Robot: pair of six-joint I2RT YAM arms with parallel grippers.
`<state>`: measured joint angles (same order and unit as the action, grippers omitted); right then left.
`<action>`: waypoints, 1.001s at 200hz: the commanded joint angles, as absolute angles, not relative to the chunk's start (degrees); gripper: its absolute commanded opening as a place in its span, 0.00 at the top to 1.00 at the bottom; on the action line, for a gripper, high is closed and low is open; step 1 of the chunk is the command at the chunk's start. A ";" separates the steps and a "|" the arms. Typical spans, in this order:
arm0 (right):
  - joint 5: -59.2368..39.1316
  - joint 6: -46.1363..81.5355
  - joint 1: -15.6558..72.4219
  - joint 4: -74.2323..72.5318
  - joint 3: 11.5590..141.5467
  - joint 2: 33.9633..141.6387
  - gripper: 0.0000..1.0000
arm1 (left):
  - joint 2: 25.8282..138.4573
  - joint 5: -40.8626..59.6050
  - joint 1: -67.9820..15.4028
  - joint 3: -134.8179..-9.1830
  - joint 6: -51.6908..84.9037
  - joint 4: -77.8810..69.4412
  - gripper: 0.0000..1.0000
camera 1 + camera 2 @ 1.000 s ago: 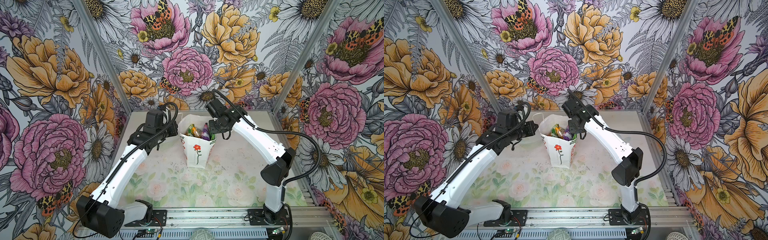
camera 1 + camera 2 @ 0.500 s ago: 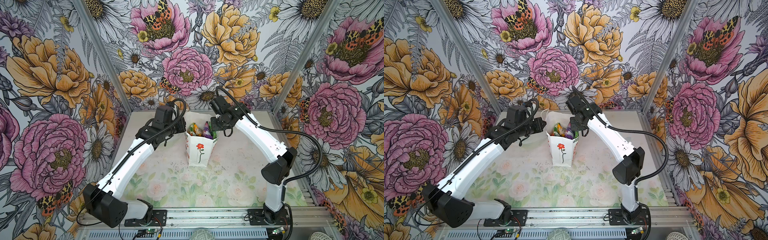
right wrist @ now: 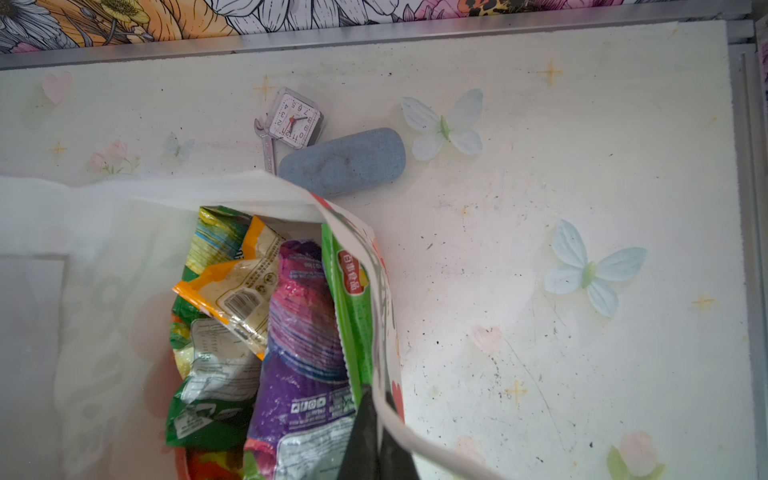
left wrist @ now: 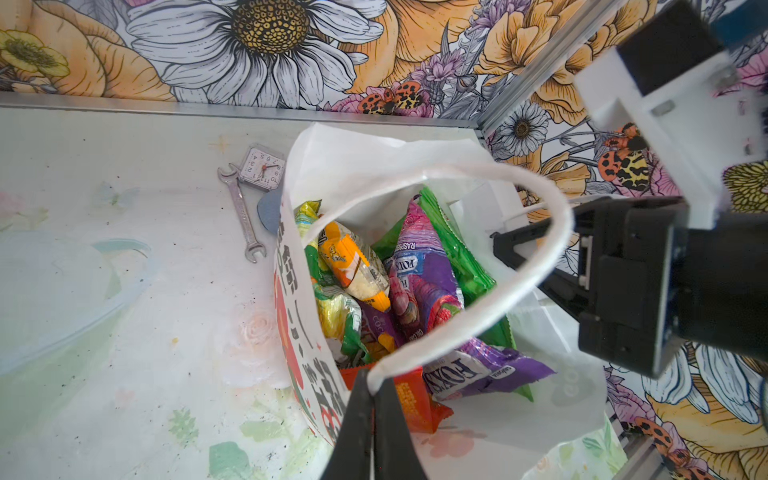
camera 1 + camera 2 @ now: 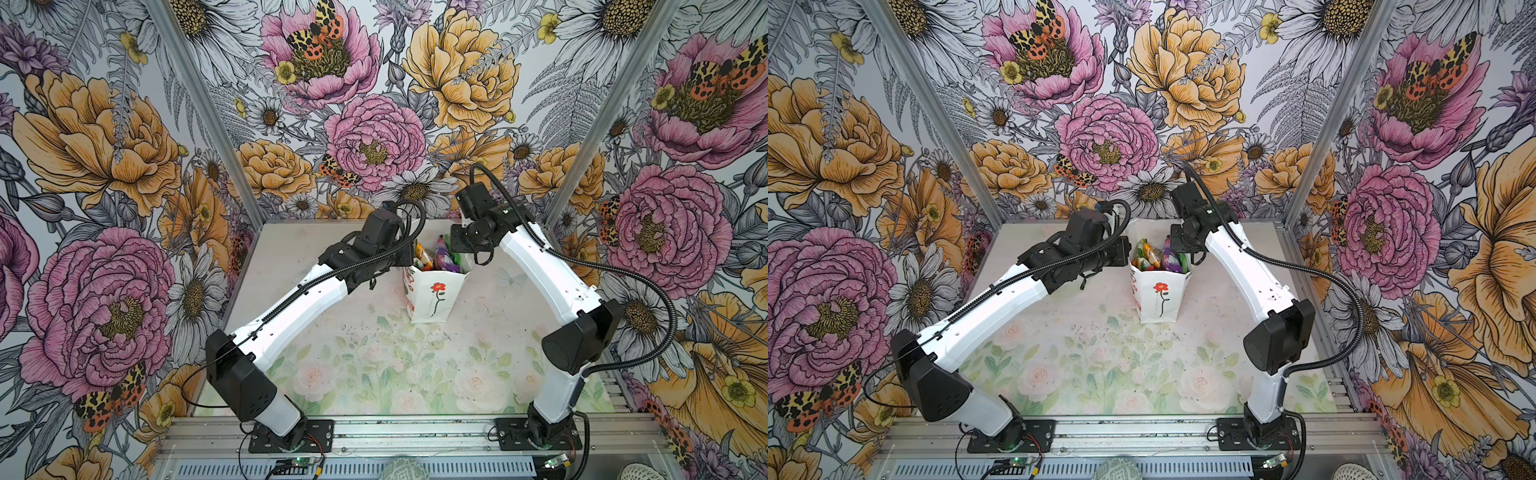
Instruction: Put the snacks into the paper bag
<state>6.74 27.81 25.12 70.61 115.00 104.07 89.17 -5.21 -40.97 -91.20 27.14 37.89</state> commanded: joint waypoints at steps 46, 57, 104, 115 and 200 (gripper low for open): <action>0.19 27.01 23.51 63.55 110.09 98.49 0.94 | 88.89 -6.88 -41.99 -93.52 28.21 32.45 1.00; 0.35 27.03 23.34 63.54 110.08 98.18 0.87 | 88.86 -5.53 -41.98 -93.69 28.04 32.67 0.99; 0.97 27.55 23.21 63.22 109.99 96.16 0.69 | 89.07 -6.26 -41.97 -95.08 27.66 36.30 0.92; 0.87 27.74 23.26 63.02 109.78 95.67 0.67 | 89.41 -6.24 -42.02 -95.51 27.50 37.43 0.90; -2.96 27.88 23.50 62.71 109.39 91.13 0.55 | 87.03 -8.39 -41.97 -94.23 28.71 39.52 0.69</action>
